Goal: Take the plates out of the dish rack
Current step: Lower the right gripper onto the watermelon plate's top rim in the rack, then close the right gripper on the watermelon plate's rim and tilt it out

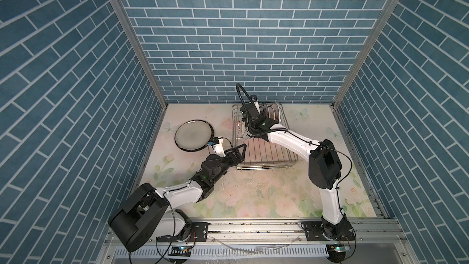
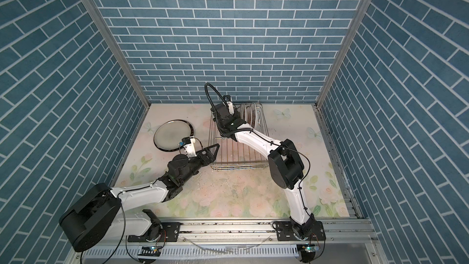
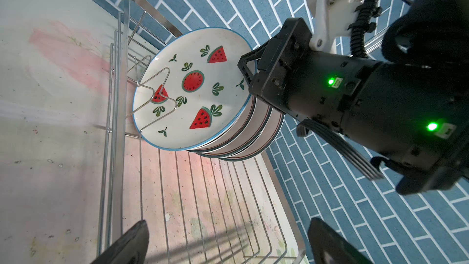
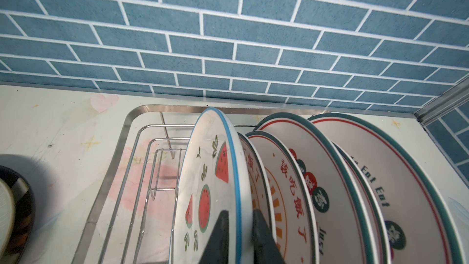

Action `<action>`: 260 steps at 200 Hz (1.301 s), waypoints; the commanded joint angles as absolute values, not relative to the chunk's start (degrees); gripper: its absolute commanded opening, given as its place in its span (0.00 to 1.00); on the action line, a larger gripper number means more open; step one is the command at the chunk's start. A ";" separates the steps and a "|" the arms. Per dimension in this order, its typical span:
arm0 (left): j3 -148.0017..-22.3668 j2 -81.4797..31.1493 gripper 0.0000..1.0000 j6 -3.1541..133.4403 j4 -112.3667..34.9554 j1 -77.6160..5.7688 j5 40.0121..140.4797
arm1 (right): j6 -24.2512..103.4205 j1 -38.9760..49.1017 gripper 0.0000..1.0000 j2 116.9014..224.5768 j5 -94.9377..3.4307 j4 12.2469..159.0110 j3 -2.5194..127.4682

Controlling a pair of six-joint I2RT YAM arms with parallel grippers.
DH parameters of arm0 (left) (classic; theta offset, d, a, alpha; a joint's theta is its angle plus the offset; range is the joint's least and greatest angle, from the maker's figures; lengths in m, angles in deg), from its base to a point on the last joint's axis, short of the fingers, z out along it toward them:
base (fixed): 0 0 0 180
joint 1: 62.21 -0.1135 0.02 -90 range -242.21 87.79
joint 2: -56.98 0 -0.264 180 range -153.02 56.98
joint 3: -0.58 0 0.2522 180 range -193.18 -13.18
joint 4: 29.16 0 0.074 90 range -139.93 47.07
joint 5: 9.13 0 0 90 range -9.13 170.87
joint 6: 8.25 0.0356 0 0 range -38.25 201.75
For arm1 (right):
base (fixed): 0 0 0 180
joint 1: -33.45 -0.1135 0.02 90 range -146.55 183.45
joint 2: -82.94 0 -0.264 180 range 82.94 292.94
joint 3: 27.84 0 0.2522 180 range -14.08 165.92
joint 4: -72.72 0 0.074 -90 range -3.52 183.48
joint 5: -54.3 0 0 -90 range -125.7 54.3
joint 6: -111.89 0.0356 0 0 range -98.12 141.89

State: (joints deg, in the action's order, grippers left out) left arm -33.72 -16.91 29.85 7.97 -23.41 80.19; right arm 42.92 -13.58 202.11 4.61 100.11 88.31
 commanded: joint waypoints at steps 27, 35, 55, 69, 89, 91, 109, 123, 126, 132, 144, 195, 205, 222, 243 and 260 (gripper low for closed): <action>-32.44 -16.54 1.00 29.89 9.63 -23.26 78.34 | 45.09 -13.50 0.17 204.76 3.43 100.48 89.63; -32.26 -16.67 1.00 29.85 9.76 -23.11 77.80 | 45.30 -13.59 0.15 204.61 3.32 100.44 89.43; -32.60 -16.87 1.00 29.65 9.21 -23.10 77.96 | 45.44 -13.57 0.11 203.99 3.69 99.20 88.38; -32.61 -17.01 1.00 29.46 9.52 -23.02 78.40 | 45.27 -13.60 0.11 204.07 4.42 99.28 88.61; -32.70 -17.32 1.00 29.45 9.98 -23.01 78.50 | 45.09 -13.64 0.10 204.28 5.16 100.41 89.46; -32.70 -17.36 1.00 29.43 9.92 -23.01 78.44 | 45.09 -13.66 0.09 204.24 5.17 100.36 89.50; -32.74 -17.80 1.00 29.35 9.95 -23.01 78.08 | 44.96 -13.83 0.06 203.99 5.34 100.03 89.50; -32.78 -18.46 1.00 29.12 10.54 -23.01 78.13 | 44.33 -14.26 0.05 204.14 5.68 99.71 89.87; -32.78 -18.63 1.00 29.11 10.66 -23.01 78.21 | 44.11 -14.42 0.05 204.27 5.87 99.68 90.08; -32.87 -18.84 1.00 28.97 10.98 -23.01 78.45 | 43.63 -14.68 0.05 204.34 6.55 99.69 90.52; -32.98 -19.13 1.00 28.96 11.12 -22.97 78.76 | 42.50 -15.33 0.05 204.63 8.43 99.20 91.11; -32.81 -18.77 1.00 28.94 10.52 -23.01 78.26 | 35.10 -17.97 0.01 204.99 17.63 94.87 91.86; -32.57 -18.62 1.00 28.82 10.86 -23.01 78.15 | 34.61 -18.04 0.01 204.97 17.26 95.01 92.21; -32.35 -18.11 1.00 28.91 10.39 -23.01 77.85 | 33.31 -18.32 0.00 205.02 17.56 94.60 92.77; -32.10 -17.45 1.00 28.88 9.74 -23.00 77.19 | 31.51 -18.82 0.00 205.06 17.98 93.84 93.33; -32.00 -17.21 1.00 28.91 9.55 -23.01 77.14 | 29.47 -19.44 0.00 205.14 19.58 92.67 93.83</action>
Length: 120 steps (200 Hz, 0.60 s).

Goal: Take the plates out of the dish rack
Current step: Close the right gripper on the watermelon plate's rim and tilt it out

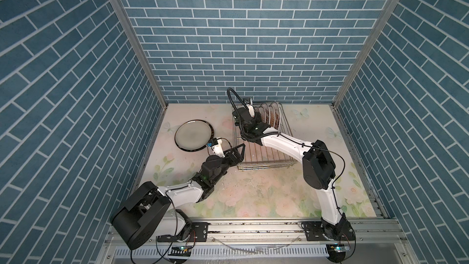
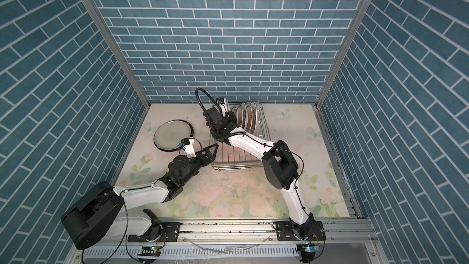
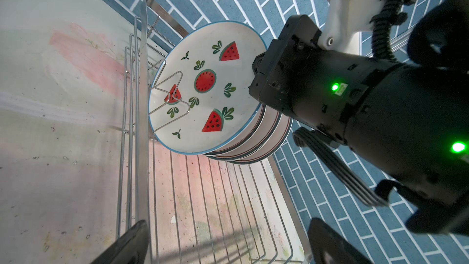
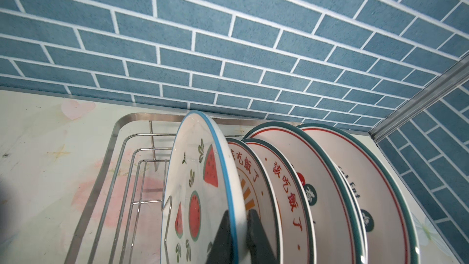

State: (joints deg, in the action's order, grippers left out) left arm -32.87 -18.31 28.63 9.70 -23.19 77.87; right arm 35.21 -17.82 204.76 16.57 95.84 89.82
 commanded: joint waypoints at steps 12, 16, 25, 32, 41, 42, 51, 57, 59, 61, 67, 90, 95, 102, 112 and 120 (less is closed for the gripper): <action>-31.94 -16.94 1.00 29.00 9.37 -22.98 77.12 | 28.05 -19.80 0.00 205.13 20.63 91.79 93.98; -31.86 -16.88 1.00 28.99 9.33 -23.01 77.03 | 27.54 -19.90 0.00 205.12 20.92 91.37 94.06; -31.71 -16.64 1.00 28.87 9.37 -23.01 76.86 | 26.63 -20.10 0.00 204.95 21.33 90.92 94.01; -31.61 -16.46 1.00 28.92 9.29 -23.01 76.77 | 26.02 -20.25 0.00 204.91 21.35 90.43 93.87; -31.64 -16.19 1.00 28.93 8.90 -22.97 76.58 | 25.14 -20.36 0.00 204.62 21.12 89.53 93.68; -31.64 -16.17 1.00 28.93 8.87 -22.99 76.53 | 25.01 -20.40 0.00 204.60 21.10 89.46 93.63; -31.55 -15.82 1.00 28.92 8.58 -23.01 76.40 | 24.06 -20.46 0.00 204.57 21.31 88.82 93.65; -31.40 -15.68 1.00 28.86 8.54 -23.01 76.16 | 23.55 -20.63 0.00 204.65 21.60 88.68 93.84; -31.34 -15.63 1.00 28.91 8.57 -22.99 76.09 | 23.38 -20.68 0.00 204.62 21.65 88.61 93.91; -31.21 -15.60 1.00 28.92 8.62 -23.01 76.07 | 23.23 -20.69 0.00 204.61 21.68 88.59 93.98; -31.12 -15.45 1.00 28.91 8.81 -23.01 75.88 | 22.75 -20.78 0.00 204.72 21.88 88.42 94.16; -31.11 -14.62 1.00 29.00 8.26 -23.06 75.97 | 21.49 -20.97 0.00 204.47 22.22 87.97 94.71; -31.04 -14.31 1.00 29.03 7.98 -23.03 75.95 | 21.30 -21.00 0.00 204.28 22.32 87.95 94.81; -31.03 -13.98 1.00 29.09 7.66 -23.01 75.79 | 21.18 -21.05 0.00 204.02 22.44 87.84 94.82; -31.03 -13.52 1.00 29.33 7.23 -23.00 75.61 | 20.85 -21.26 0.00 203.54 22.59 87.63 94.65; -31.03 -13.12 1.00 29.45 6.64 -23.08 75.35 | 20.32 -21.39 0.00 203.18 22.78 87.15 94.51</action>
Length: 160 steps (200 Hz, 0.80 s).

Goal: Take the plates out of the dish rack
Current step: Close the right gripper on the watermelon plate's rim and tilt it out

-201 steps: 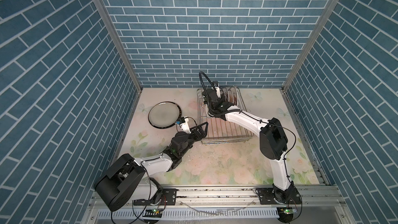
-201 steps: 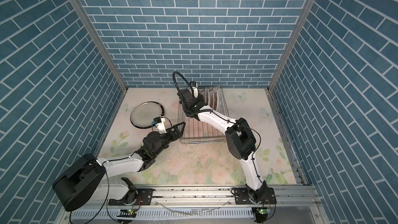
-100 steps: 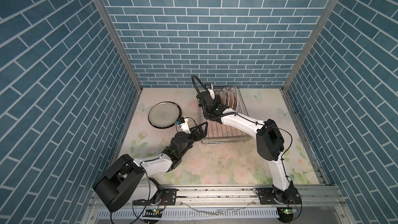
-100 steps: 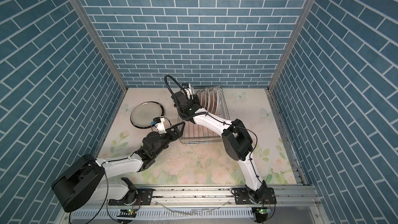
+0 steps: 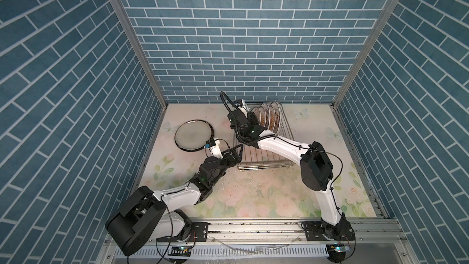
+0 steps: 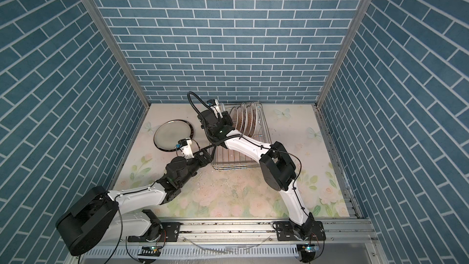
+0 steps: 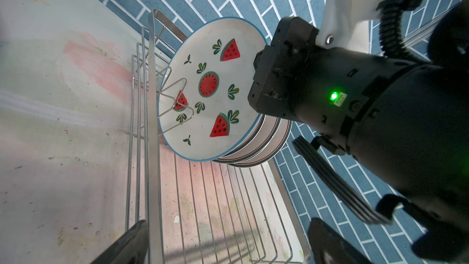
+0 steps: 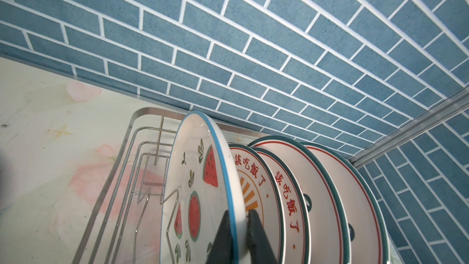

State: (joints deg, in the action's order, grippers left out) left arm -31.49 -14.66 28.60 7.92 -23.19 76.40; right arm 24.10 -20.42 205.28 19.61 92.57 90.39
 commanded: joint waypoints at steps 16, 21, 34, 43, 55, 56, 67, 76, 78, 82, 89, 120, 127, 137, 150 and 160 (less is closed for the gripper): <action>-31.03 -12.15 1.00 29.64 5.69 -23.08 75.01 | 18.76 -21.83 0.00 202.52 23.69 85.36 94.12; -30.94 -11.96 1.00 29.67 5.59 -23.07 74.92 | 18.43 -21.92 0.00 202.43 23.84 85.13 94.11; -30.76 -11.74 1.00 29.68 5.61 -23.10 74.68 | 18.04 -22.01 0.00 202.30 23.80 85.05 94.50; -30.76 -11.54 1.00 29.64 5.36 -23.10 74.48 | 17.74 -21.97 0.00 202.53 23.71 84.95 94.85; -30.73 -11.40 1.00 29.79 5.06 -23.09 74.46 | 16.87 -21.99 0.00 202.89 24.43 85.02 95.74; -30.75 -11.40 1.00 29.76 5.02 -23.10 74.46 | 16.83 -21.96 0.00 202.99 24.51 85.00 95.81; -30.53 -11.41 1.00 29.62 5.30 -23.06 74.53 | 16.12 -21.97 0.00 203.21 25.22 85.02 96.43; -30.44 -11.37 1.00 29.58 5.59 -23.10 74.47 | 15.91 -22.04 0.00 203.14 25.46 85.04 96.57; -30.42 -11.39 1.00 29.57 5.59 -23.04 74.46 | 15.91 -22.02 0.00 203.12 25.36 85.11 96.58; -30.49 -11.40 1.00 29.62 5.55 -23.09 74.55 | 15.91 -22.02 0.00 202.95 25.32 85.15 96.49; -30.58 -11.39 1.00 29.66 5.35 -23.06 74.62 | 15.91 -22.06 0.00 202.62 25.28 85.14 96.31; -30.67 -11.72 1.00 29.65 5.33 -23.09 74.41 | 15.83 -22.17 0.00 201.00 25.39 85.06 95.38; -30.69 -11.84 1.00 29.64 5.25 -23.10 74.37 | 15.82 -22.36 0.00 200.64 25.23 85.06 95.05; -30.85 -12.03 1.00 29.55 5.36 -23.10 74.46 | 15.80 -22.32 0.00 200.05 25.12 84.89 94.69; -30.85 -12.49 1.00 29.46 5.87 -23.04 74.57 | 15.57 -22.53 0.00 199.46 25.31 84.34 93.93; -30.93 -12.95 1.00 29.30 6.32 -23.10 74.72 | 15.32 -22.58 0.00 198.91 25.39 83.81 93.23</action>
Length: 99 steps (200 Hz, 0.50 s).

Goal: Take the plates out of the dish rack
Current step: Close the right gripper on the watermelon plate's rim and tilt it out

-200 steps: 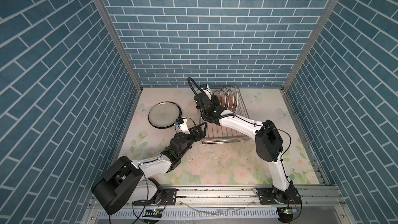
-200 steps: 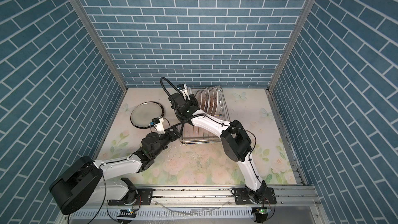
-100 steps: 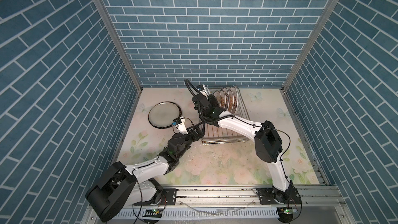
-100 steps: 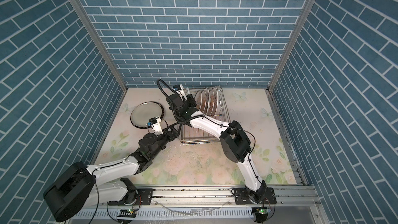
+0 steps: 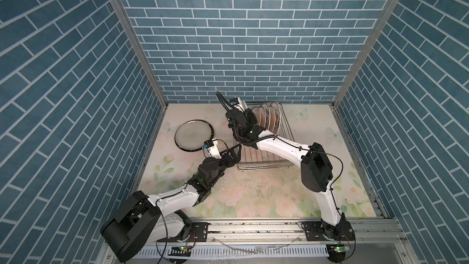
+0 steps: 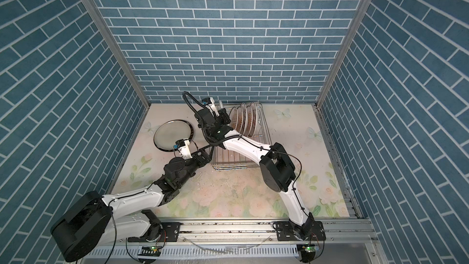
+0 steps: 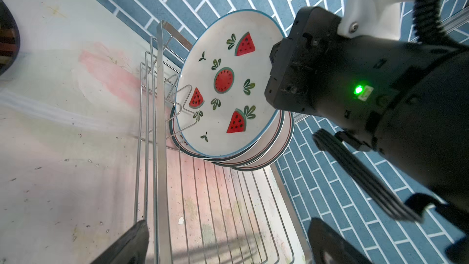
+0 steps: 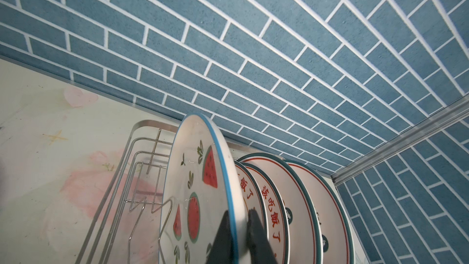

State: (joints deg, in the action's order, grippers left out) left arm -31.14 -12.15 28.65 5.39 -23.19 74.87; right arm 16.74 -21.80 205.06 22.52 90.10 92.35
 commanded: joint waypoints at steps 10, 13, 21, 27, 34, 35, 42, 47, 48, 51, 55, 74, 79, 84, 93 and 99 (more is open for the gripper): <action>-31.08 -13.31 1.00 29.33 6.47 -23.10 74.98 | 14.97 -22.67 0.00 198.44 25.38 82.88 92.59; -31.14 -13.42 1.00 29.31 6.40 -23.09 75.06 | 14.80 -22.71 0.00 198.35 25.46 82.71 92.50; -31.33 -13.72 1.00 29.33 6.46 -23.10 75.15 | 14.53 -22.76 0.00 198.17 25.55 82.31 92.36; -31.39 -13.98 1.00 29.29 6.60 -23.03 75.23 | 14.35 -22.79 0.00 198.08 25.49 82.03 92.23; -31.46 -14.35 1.00 29.19 6.81 -23.10 75.29 | 14.20 -22.78 0.00 197.99 25.41 81.97 92.18; -31.51 -14.37 1.00 29.19 6.86 -23.10 75.32 | 14.17 -22.79 0.00 197.99 25.44 81.94 92.18; -31.55 -14.62 1.00 29.13 7.16 -23.02 75.42 | 13.87 -22.83 0.00 198.06 25.39 81.84 92.16; -31.63 -15.00 1.00 29.15 7.26 -23.10 75.54 | 13.52 -22.94 0.00 198.03 25.43 81.51 92.14; -31.68 -15.05 1.00 29.17 7.26 -23.10 75.57 | 13.40 -22.96 0.00 198.10 25.45 81.44 92.12; -31.66 -15.05 1.00 29.11 7.33 -23.08 75.60 | 13.18 -22.97 0.00 198.15 25.50 81.21 92.20; -31.72 -15.21 1.00 29.11 7.35 -23.06 75.68 | 12.91 -23.05 0.00 198.24 25.64 81.10 92.22; -31.89 -15.91 1.00 29.08 7.85 -23.04 75.85 | 12.13 -23.23 0.00 198.34 26.26 80.68 92.27; -31.90 -16.05 1.00 29.10 8.02 -23.10 75.95 | 12.09 -23.31 0.00 198.21 26.26 80.63 92.14; -31.99 -16.24 1.00 29.05 8.05 -23.10 76.02 | 12.04 -23.33 0.00 198.04 26.26 80.53 91.97; -32.03 -16.29 1.00 29.05 7.97 -23.10 76.24 | 12.04 -23.41 0.00 197.56 26.10 80.10 91.40; -32.16 -16.32 1.00 29.08 7.96 -23.10 76.35 | 11.98 -23.48 0.00 197.19 26.02 79.76 90.99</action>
State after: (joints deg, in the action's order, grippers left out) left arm -31.16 -15.84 28.63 5.98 -23.19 75.60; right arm 12.65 -22.28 202.92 24.13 86.99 92.16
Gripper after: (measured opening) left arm 0.996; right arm 0.123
